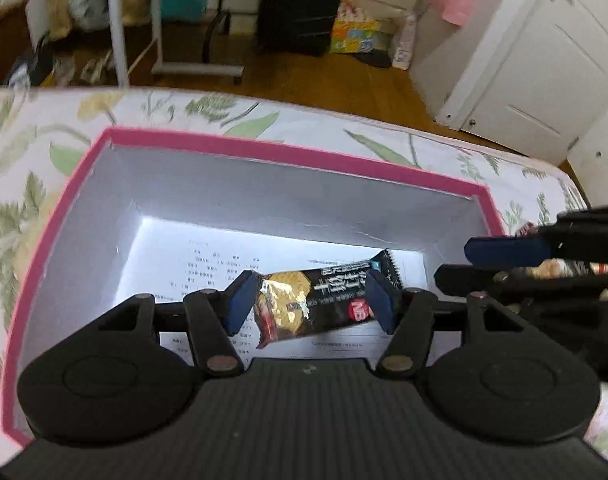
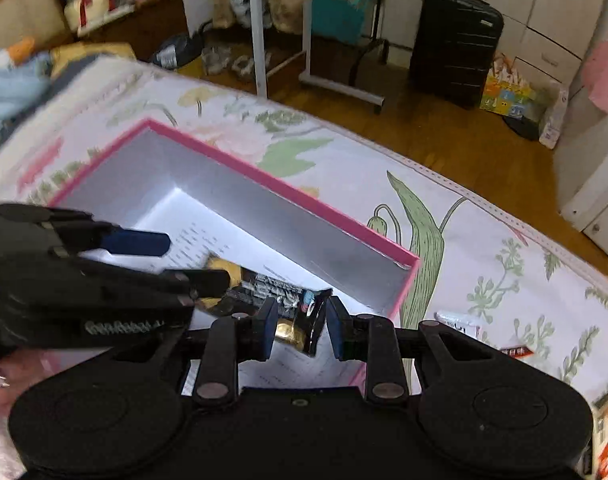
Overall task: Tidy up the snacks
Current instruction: 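Carry the cracker pack into the pink box and open the right tool, then grasp the clear bag of coated peanuts with the right tool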
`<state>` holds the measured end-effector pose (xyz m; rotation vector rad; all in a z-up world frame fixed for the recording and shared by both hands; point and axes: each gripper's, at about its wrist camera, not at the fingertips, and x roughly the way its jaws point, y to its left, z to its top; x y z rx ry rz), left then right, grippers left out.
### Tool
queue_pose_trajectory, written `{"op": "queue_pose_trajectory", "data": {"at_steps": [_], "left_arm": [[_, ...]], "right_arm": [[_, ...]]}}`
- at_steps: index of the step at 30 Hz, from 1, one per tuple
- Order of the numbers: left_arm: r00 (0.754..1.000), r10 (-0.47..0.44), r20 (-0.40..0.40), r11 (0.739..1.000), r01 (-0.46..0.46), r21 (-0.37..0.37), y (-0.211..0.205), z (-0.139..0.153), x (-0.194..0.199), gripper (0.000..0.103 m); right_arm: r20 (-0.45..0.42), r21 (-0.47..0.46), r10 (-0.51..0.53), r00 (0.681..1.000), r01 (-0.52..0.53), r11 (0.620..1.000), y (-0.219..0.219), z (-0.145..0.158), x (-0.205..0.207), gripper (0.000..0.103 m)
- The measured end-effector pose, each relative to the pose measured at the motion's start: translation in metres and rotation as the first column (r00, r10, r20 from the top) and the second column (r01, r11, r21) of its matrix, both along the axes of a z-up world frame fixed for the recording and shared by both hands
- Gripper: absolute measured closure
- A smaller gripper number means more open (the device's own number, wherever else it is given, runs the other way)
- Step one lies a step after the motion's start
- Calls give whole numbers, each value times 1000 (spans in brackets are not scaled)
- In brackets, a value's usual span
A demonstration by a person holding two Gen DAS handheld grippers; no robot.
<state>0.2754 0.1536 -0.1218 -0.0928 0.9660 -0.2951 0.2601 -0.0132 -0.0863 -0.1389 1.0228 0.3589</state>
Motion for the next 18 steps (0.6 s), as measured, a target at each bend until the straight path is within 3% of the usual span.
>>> {"op": "queue_pose_trajectory", "data": {"at_steps": [8,18], "left_arm": [[997,-69,28,998,69,-2,-2,46,-44,44],[973,-223,64,975,223,-3,-32,119,-117,44]], "right_arm": [[-5,138,-34,999,34,990,-53,48,-50,70],[5,190,-76,997,74,979,-118,98,-120,61]]}}
